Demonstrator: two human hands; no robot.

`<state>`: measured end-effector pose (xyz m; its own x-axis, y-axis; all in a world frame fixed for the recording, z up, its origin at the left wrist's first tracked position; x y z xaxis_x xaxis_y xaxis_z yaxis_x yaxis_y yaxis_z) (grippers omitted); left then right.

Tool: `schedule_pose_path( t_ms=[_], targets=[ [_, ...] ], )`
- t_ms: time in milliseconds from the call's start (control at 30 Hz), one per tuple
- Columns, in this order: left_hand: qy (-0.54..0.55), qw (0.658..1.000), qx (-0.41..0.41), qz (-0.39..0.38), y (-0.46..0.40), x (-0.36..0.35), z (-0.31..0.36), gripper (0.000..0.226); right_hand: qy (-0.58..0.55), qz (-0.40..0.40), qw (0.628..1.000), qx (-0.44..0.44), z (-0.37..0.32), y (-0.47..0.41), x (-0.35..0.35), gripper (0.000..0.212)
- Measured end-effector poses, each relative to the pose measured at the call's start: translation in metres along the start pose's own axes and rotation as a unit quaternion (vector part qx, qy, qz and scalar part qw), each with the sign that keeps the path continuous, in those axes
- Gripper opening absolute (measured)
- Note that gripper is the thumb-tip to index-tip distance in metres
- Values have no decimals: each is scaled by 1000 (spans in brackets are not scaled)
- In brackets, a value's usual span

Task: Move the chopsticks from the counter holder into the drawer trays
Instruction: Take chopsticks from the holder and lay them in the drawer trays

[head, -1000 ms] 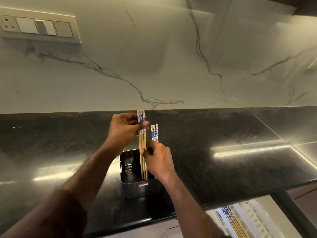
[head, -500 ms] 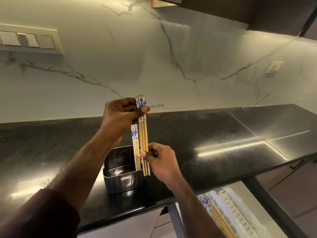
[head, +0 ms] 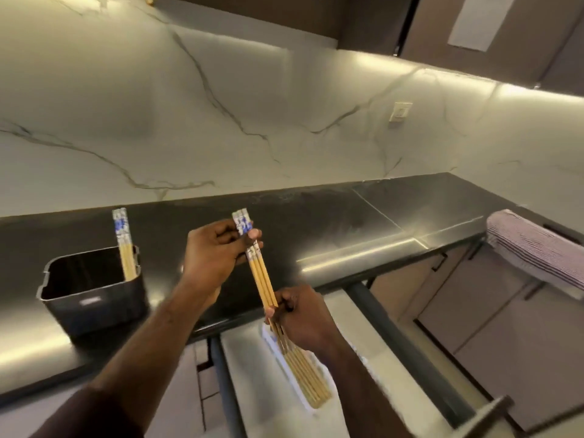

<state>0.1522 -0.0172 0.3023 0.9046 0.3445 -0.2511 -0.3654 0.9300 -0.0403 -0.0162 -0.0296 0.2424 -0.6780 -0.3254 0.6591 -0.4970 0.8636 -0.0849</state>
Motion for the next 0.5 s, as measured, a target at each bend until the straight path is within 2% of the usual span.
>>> schedule_pose_path(
  t_ms=[100, 167, 367, 500],
  targets=[
    [15, 999, 34, 22, 20, -39, -35, 32, 60, -15, 998, -29, 38, 31, 33, 18],
    [0, 999, 45, 26, 26, -61, -54, 27, 58, -24, 997, -44, 59, 44, 48, 17],
    [-113, 992, 55, 16, 24, -110, -109, 25, 64, -34, 993, -88, 120, 55, 68, 19],
    [-159, 982, 102, 9, 13, -123, -163, 21, 73, -57, 987, -134, 165, 50, 59, 19]
  ],
)
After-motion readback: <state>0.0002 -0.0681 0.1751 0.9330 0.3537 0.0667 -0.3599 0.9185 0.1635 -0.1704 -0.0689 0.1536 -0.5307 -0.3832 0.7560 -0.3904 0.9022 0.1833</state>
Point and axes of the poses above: each hand's wrist, its own y-axis away from the middle knuckle, its own x-axis out of the back of the hand, z = x × y, the point moved 4 cm from there along -y, towards the middle knuckle, and after that the axes turned 7 degrees about x, right-handed, at the moved point
